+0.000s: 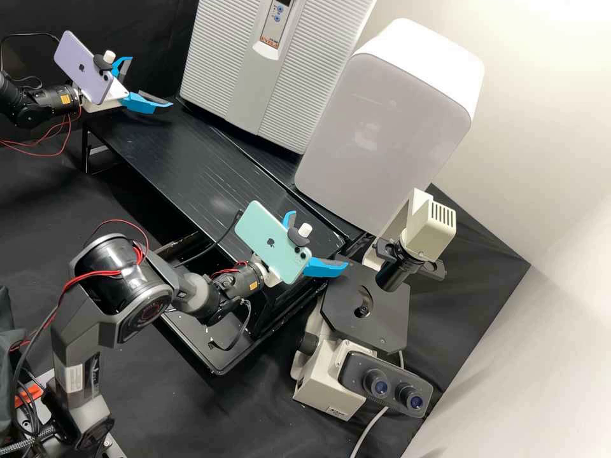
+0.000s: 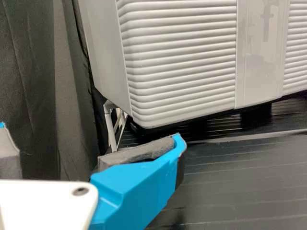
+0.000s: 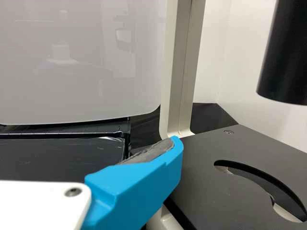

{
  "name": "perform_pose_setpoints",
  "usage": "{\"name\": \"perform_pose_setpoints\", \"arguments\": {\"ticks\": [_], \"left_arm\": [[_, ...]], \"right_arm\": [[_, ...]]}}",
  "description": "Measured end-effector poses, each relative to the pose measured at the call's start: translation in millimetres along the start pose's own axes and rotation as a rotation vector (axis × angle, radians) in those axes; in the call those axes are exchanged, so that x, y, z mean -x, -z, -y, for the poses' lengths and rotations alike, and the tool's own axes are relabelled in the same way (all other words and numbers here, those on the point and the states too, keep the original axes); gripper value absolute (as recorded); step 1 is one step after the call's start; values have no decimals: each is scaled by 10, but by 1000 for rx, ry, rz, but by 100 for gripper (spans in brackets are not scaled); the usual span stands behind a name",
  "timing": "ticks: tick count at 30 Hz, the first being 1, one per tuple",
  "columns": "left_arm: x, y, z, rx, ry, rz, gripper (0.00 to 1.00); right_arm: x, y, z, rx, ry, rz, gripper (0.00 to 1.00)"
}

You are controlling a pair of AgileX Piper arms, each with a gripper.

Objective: Open the incubator door

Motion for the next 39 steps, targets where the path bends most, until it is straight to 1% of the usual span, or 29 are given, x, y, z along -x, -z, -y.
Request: {"name": "perform_pose_setpoints", "arguments": {"ticks": [15, 17, 19, 20, 24, 26, 29, 31, 34, 36, 38, 39], "left_arm": [[0, 5, -1, -2, 0, 0, 100], [-14, 5, -22, -12, -7, 9, 100], [-45, 23, -70, -20, -20, 25, 100], [-70, 34, -110, -27, -31, 34, 100], [-207, 102, -286, -19, -57, 49, 100], [-292, 135, -382, -16, -62, 63, 100], [-398, 149, -528, -24, -71, 87, 100], [-448, 153, -635, -27, -88, 99, 100], [-532, 132, -841, -22, -127, 138, 100], [-565, 122, -943, -26, -142, 156, 100], [-620, 92, -1058, -15, -161, 185, 100], [-643, 82, -1095, -12, -168, 196, 100]], "right_arm": [[0, 0, 0, 0, 0, 0, 100], [0, 0, 0, 0, 0, 0, 100], [0, 0, 0, 0, 0, 0, 100], [0, 0, 0, 0, 0, 0, 100], [0, 0, 0, 0, 0, 0, 100], [0, 0, 0, 0, 0, 0, 100], [0, 0, 0, 0, 0, 0, 100], [0, 0, 0, 0, 0, 0, 100], [0, 0, 0, 0, 0, 0, 100], [0, 0, 0, 0, 0, 0, 100], [0, 0, 0, 0, 0, 0, 100], [0, 0, 0, 0, 0, 0, 100]]}}
